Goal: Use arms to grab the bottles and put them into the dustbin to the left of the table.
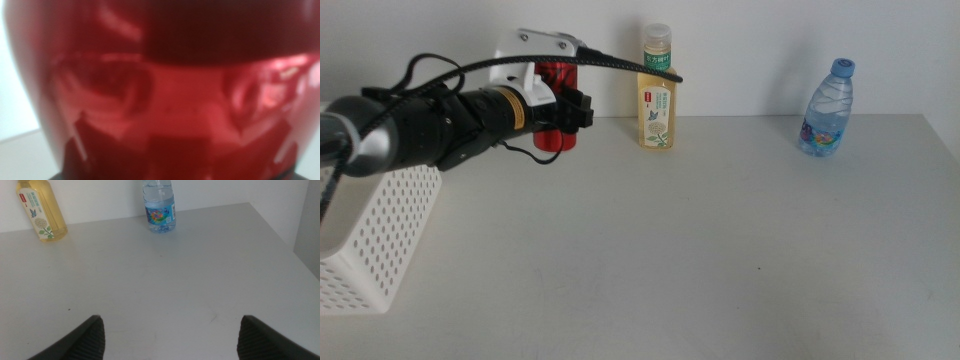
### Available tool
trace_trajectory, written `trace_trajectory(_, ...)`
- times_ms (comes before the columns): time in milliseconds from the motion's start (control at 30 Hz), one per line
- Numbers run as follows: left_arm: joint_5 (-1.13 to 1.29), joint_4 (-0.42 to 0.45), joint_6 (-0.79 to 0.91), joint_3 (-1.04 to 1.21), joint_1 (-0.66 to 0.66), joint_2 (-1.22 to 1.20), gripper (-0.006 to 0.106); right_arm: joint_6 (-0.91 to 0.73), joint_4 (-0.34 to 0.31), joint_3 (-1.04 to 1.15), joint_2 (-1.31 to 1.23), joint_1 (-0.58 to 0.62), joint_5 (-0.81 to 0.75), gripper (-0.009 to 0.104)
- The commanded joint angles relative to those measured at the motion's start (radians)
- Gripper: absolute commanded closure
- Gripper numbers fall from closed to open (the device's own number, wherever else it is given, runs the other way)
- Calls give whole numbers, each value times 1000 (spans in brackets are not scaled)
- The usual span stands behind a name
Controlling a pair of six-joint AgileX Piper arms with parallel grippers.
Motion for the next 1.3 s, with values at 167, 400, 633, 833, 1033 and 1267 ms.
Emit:
trace_trajectory(167, 228, 164, -169, -27, 26, -327, 82, -14, -5, -9, -21, -6, -71, 27)
trace_trajectory(400, 427, -5, 13, -27, 54, -463, 97, -14, -5, -9, -21, -6, -71, 27)
trace_trajectory(633, 650, -463, 523, -72, 70, -477, 102, -14, -5, -9, -21, -6, -71, 27)
trace_trajectory(833, 878, -882, 1028, -186, 239, -469, 102, -14, -5, -9, -21, -6, -71, 27)
trace_trajectory(1033, 1009, -860, 1040, -260, 436, -450, 102, -14, -5, -9, -21, -6, -71, 27)
trace_trajectory(1267, 1062, -862, 1048, -335, 603, -311, 102, -14, -5, -9, -21, -6, -71, 27)
